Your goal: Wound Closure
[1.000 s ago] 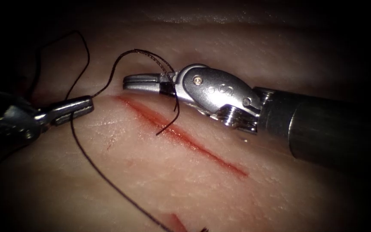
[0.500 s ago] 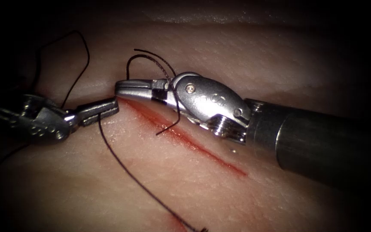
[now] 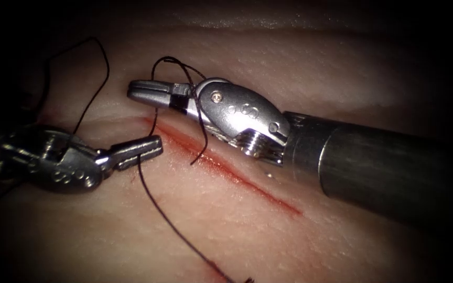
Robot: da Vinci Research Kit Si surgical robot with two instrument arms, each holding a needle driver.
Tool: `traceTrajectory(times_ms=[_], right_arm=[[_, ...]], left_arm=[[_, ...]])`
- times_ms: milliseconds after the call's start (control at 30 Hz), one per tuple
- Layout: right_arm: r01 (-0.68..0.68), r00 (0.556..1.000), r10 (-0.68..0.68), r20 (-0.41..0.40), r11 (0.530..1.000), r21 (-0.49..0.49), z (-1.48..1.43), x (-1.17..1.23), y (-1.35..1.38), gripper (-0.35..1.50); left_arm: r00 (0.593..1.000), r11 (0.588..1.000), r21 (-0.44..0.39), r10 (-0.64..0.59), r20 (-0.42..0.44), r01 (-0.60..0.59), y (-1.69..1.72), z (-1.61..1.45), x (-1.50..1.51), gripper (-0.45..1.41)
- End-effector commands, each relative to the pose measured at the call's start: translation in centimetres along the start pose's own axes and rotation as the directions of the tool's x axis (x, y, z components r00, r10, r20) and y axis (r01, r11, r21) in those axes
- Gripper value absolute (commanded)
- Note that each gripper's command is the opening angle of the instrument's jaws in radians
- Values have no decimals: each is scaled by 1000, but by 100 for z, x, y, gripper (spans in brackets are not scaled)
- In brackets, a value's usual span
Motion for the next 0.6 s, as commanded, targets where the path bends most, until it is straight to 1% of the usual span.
traceTrajectory(times_ms=[33, 233, 300, 367, 467, 600], right_arm=[[5, 1000, -5, 18, 999, -34, 10, 1, 8, 93], [15, 998, -13, 55, 999, -47, 9, 1, 9, 94], [24, 997, -22, 70, 999, -37, 10, 0, 8, 89], [34, 996, -31, 82, 999, -29, 10, -1, 6, 89], [44, 993, -43, 110, 999, -10, 10, -5, 0, 89], [62, 986, -65, 153, 998, 20, 10, -13, -12, 89]], left_arm=[[1000, 1000, -3, 8, -17, -8, -2, 6, 5, -45], [997, 999, -21, 40, -65, -42, -13, -1, 23, -45], [995, 998, -30, 46, -85, -48, -19, -5, 29, -45], [993, 998, -36, 38, -109, -42, -26, -8, 33, -45], [991, 998, -42, 31, -129, -36, -39, -12, 35, -45], [988, 998, -46, 24, -156, -32, -55, -11, 31, -45]])
